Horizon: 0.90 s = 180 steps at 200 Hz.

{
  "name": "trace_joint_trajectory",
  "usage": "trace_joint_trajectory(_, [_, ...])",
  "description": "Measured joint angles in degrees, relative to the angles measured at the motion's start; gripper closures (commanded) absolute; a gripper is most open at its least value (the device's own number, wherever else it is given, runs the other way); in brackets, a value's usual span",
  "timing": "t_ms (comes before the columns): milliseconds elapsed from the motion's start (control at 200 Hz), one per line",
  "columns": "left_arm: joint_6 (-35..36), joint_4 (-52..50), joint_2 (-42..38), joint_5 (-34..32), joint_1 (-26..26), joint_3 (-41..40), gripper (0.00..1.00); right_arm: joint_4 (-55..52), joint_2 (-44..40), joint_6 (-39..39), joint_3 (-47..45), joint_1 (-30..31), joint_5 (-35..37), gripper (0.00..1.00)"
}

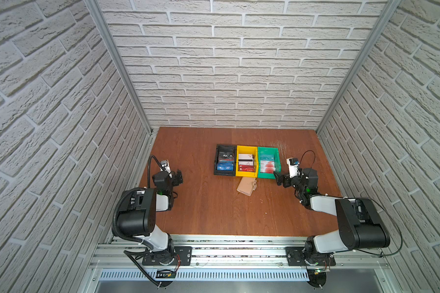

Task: Take the credit cards out of the card holder
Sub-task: Move the card holder to the center of the table.

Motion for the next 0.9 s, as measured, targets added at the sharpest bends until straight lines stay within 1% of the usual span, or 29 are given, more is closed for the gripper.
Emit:
trace_joint_trajectory(305, [0.0, 0.0, 0.0, 0.0, 0.0, 0.0, 0.02, 0.0, 0.0, 0.0, 0.0, 0.0, 0.0, 0.06])
trace_joint_trajectory(545, [0.0, 0.0, 0.0, 0.0, 0.0, 0.0, 0.02, 0.0, 0.0, 0.0, 0.0, 0.0, 0.0, 0.06])
trace_joint_trajectory(615, [0.0, 0.0, 0.0, 0.0, 0.0, 0.0, 0.02, 0.0, 0.0, 0.0, 0.0, 0.0, 0.0, 0.09])
trace_joint_trajectory(690, [0.0, 0.0, 0.0, 0.0, 0.0, 0.0, 0.02, 0.0, 0.0, 0.0, 0.0, 0.0, 0.0, 0.16])
trace_joint_trajectory(795, [0.0, 0.0, 0.0, -0.1, 0.0, 0.0, 0.02, -0.1, 0.0, 0.0, 0.0, 0.3, 1.5, 0.17])
trace_joint_trajectory(840, [0.0, -0.7, -0.5, -0.2, 0.0, 0.0, 0.02, -2.4, -0.4, 0.2, 0.8, 0.5, 2.7, 0.2])
trace_joint_trajectory(900, [0.0, -2.9, -2.1, -0.4, 0.0, 0.1, 0.02, -7.7, -1.6, 0.3, 3.2, 0.8, 3.8, 0.21])
